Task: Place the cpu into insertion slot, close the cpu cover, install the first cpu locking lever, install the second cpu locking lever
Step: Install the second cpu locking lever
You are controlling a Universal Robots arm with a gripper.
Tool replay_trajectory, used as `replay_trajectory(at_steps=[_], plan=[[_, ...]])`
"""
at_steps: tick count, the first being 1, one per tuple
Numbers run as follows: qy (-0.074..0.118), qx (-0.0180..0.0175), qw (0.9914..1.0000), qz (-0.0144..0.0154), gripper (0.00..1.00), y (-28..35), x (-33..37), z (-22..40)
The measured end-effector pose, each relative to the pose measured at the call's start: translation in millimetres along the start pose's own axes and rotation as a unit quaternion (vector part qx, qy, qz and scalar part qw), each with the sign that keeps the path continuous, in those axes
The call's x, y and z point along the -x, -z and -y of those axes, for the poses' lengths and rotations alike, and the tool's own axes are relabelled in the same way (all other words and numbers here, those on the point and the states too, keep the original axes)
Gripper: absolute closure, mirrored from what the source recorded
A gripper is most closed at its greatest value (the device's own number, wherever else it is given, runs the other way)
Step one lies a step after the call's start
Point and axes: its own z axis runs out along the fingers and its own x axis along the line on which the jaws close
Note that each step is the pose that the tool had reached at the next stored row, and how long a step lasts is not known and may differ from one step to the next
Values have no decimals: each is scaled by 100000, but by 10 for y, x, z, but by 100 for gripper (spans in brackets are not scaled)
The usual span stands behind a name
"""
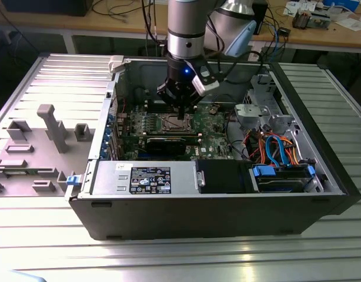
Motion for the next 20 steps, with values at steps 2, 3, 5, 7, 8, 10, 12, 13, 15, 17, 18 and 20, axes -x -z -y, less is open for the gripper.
replay_trajectory(at_steps=[2,3,5,7,8,10,12,13,15,17,18,20], plan=[[6,205,100000,17,89,-5,-5,76],[-6,460,99999,28,89,-7,-9,122],[-23,1319,99991,91,89,-12,-17,201],[-45,2767,99962,196,89,-15,-27,242],[-54,3335,99944,232,89,-15,-33,253],[-86,4704,99889,328,89,-17,-57,279],[-105,5438,99851,380,89,-22,-101,310],[-96,5493,99848,387,89,-27,-141,341],[-95,5504,99848,387,89,-31,-180,363],[-99,5507,99847,391,89,-41,-255,378],[-98,5516,99847,394,89,-49,-272,378],[-101,5534,99846,385,89,-74,-305,384]])
